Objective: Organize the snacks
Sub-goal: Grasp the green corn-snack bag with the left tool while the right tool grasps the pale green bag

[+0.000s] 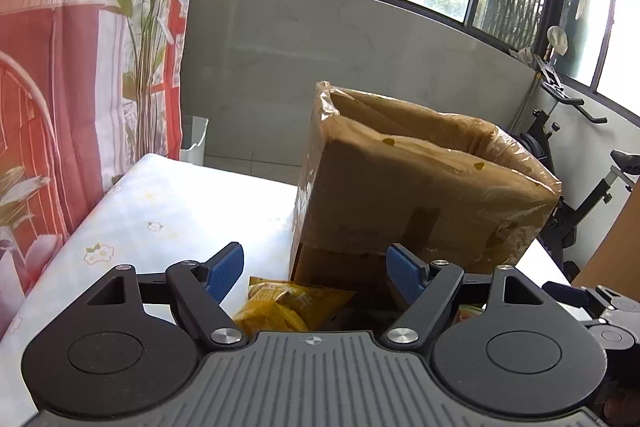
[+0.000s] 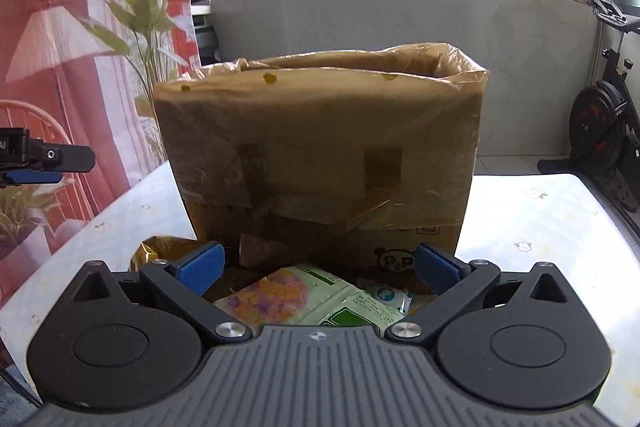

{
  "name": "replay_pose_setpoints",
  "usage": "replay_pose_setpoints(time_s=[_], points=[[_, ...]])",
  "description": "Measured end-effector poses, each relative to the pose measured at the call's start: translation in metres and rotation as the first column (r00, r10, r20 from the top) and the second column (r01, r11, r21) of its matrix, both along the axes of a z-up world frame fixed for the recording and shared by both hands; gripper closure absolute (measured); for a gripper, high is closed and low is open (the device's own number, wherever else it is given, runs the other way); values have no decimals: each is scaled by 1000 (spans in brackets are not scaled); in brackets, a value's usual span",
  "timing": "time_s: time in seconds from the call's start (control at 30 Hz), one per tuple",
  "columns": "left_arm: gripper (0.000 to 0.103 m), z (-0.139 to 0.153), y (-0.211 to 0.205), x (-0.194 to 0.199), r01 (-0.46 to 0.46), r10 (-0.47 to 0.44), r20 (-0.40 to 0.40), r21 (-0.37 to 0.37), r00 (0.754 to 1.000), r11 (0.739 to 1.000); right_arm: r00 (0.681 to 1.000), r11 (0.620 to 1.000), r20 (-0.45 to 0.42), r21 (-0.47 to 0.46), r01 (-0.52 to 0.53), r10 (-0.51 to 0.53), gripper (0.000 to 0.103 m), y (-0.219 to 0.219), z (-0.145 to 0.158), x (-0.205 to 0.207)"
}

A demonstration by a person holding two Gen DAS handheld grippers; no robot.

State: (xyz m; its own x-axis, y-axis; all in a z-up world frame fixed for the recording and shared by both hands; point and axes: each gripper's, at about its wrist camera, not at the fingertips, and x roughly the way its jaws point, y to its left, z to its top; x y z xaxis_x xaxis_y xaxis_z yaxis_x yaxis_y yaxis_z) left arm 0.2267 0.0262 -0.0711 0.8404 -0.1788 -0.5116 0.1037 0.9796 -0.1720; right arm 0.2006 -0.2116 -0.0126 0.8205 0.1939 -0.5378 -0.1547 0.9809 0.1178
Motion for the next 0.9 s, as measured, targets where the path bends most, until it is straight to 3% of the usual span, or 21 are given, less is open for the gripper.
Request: replay_pose_setpoints(time_s=[0.27,0.6,0.77,0.9], points=[[23,-26,5,-14,-3,1,-67,-32,998,999,994,994,-109,-105,-39,27,0,19,-31,13],[23,-57,-3,-14,40,-51,-152,-75,987,996,979,998,-204,-58,-30,17,0,-5,-45,-20],[23,-65,-4,-13,37,-51,-187,-77,981,996,966,999,-259,32,7,1,0,-17,-53,-21],[23,-68,-2,-12,21,-37,-203,-80,979,997,978,1000,-205,5,-26,26,0,-11,-46,-20]])
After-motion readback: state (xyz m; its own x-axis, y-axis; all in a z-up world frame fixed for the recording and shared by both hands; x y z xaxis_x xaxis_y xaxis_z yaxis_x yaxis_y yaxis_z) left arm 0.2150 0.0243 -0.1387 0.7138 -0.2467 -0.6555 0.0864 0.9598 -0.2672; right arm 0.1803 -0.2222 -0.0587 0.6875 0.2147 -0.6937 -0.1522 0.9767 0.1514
